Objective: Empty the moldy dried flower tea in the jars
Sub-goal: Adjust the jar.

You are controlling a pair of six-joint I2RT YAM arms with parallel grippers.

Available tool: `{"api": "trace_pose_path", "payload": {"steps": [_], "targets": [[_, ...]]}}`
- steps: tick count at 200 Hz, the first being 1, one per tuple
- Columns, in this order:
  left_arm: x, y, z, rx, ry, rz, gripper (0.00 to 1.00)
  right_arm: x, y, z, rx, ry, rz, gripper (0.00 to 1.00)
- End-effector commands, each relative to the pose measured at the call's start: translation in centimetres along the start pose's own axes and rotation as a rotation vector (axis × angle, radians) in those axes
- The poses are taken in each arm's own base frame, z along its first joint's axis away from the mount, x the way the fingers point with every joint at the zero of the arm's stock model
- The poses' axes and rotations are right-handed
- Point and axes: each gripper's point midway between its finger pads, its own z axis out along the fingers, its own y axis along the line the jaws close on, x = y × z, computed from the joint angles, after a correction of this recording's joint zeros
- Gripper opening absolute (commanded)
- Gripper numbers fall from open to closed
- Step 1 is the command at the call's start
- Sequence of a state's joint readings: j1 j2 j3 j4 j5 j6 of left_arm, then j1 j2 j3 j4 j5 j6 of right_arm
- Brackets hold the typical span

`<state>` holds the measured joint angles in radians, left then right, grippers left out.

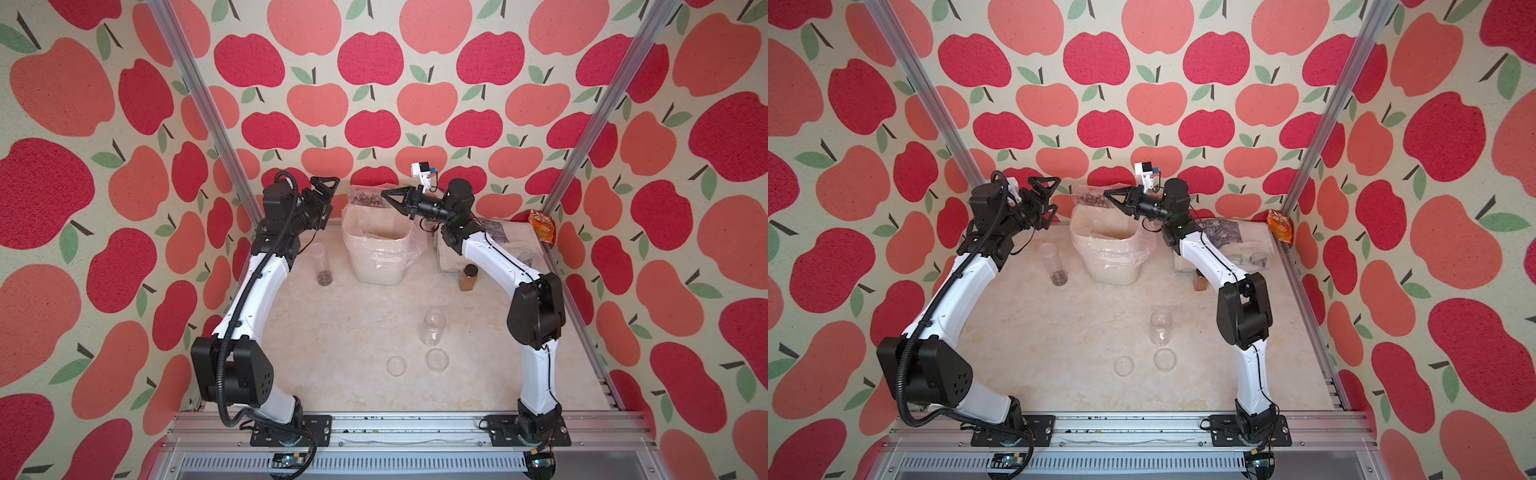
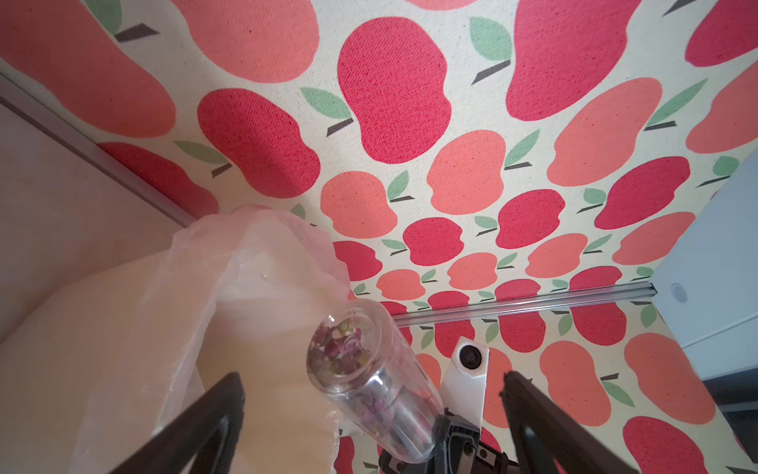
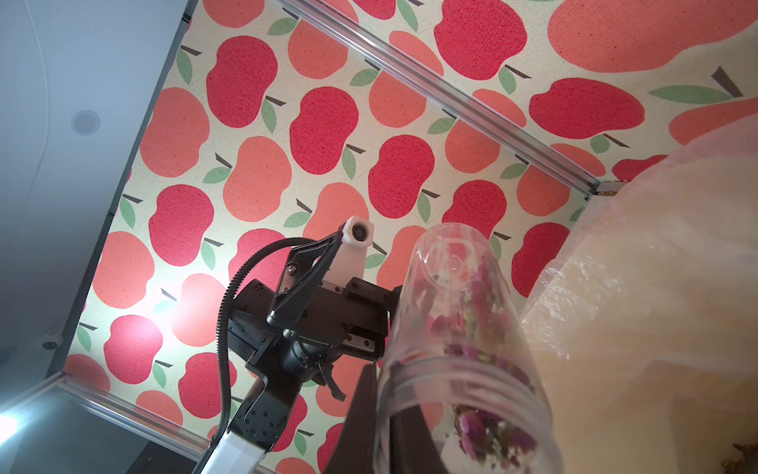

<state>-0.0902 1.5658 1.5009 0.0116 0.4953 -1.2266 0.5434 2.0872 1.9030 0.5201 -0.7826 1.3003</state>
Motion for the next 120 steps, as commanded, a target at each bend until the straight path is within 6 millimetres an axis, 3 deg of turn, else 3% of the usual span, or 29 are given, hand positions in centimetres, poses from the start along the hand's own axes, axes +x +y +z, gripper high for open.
{"api": "trace_pose_path", "payload": {"steps": [1, 67, 120], "targets": [[0.7, -4.1, 0.4, 0.115, 0.043, -0.028, 1.00, -0.4, 4.0, 0.0, -0.071, -0.020, -0.060, 0.00], [3.2, -4.9, 4.6, 0.156, 0.146, -0.074, 0.93, 0.1, 4.4, 0.9, -0.106, -0.004, -0.055, 0.00], [3.9, -4.2, 6.2, 0.165, 0.161, -0.103, 0.83, 0.2, 4.1, 1.1, -0.105, -0.001, -0.048, 0.00]]}}
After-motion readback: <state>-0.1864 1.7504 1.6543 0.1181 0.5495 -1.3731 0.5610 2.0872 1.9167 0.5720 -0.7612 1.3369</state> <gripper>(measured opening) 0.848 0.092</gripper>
